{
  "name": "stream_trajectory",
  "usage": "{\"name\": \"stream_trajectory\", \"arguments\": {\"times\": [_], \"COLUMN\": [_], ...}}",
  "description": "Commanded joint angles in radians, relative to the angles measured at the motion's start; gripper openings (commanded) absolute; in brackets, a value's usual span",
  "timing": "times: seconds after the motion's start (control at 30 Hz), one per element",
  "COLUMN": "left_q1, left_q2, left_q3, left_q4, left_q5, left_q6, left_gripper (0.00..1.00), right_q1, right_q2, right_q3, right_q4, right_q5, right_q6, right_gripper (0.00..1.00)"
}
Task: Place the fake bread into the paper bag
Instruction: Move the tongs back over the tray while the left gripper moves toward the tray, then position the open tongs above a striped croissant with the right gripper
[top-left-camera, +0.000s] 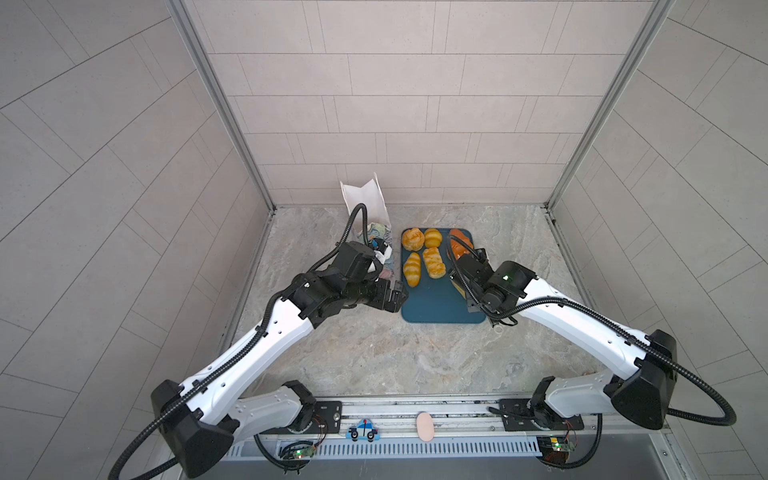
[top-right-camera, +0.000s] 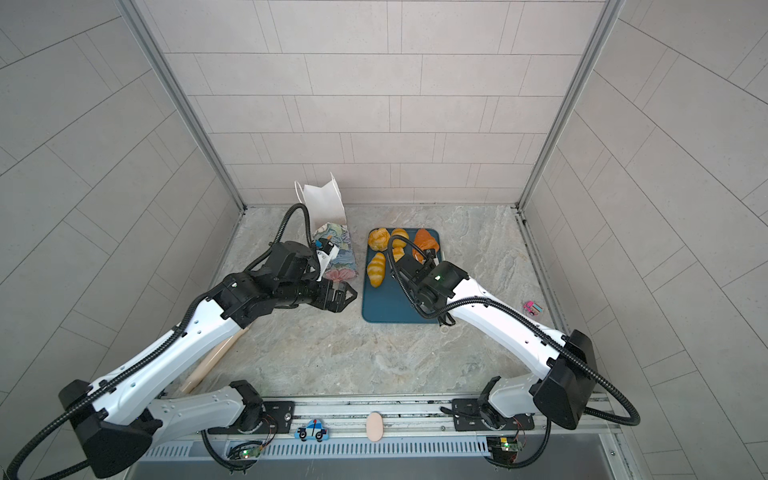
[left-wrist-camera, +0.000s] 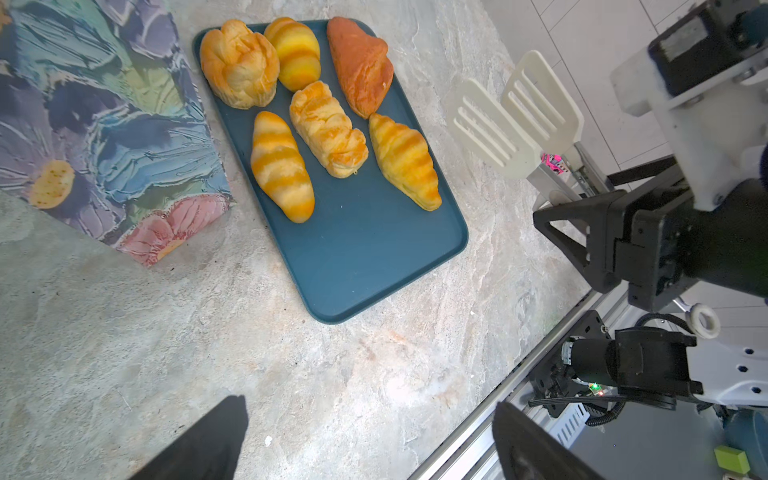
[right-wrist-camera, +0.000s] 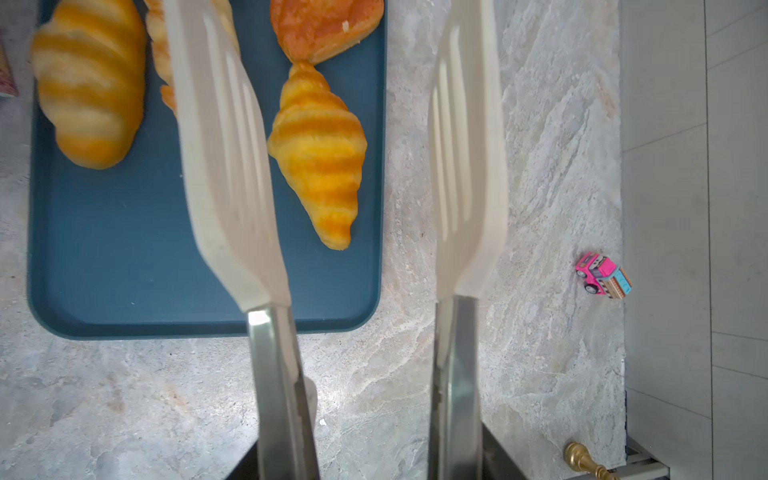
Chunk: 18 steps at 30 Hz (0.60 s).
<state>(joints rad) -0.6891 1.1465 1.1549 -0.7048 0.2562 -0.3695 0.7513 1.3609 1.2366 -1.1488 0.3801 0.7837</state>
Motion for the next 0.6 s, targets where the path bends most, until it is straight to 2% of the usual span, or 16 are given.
{"name": "stream_trajectory", "arguments": {"times": [0.0, 0.33, 0.57], "left_q1": [-0.012, -0.060, -0.093], "left_q2": [0.009, 0.053, 0.070], "left_q3": [-0.015, -0.020, -0.047], "left_q4": [0.014, 0.031, 0.064], "left_q5": [0.021, 0.039, 0.035], "left_q6": [-0.008, -0.012, -0.039], "left_gripper": [1.00, 1.00, 1.00], "right_q1": [-0.003, -0.008, -0.030], "right_q2": [-0.016, 0.083, 0.098], "right_q3": [-0.020, -0.043, -0.089], "right_q4": [-0.015, -0.031, 0.022], "right_q5": [-0.004, -0.054, -0.092], "right_q6": [0.039, 0.053, 0.057], "right_gripper": [0.57, 0.59, 0.60]}}
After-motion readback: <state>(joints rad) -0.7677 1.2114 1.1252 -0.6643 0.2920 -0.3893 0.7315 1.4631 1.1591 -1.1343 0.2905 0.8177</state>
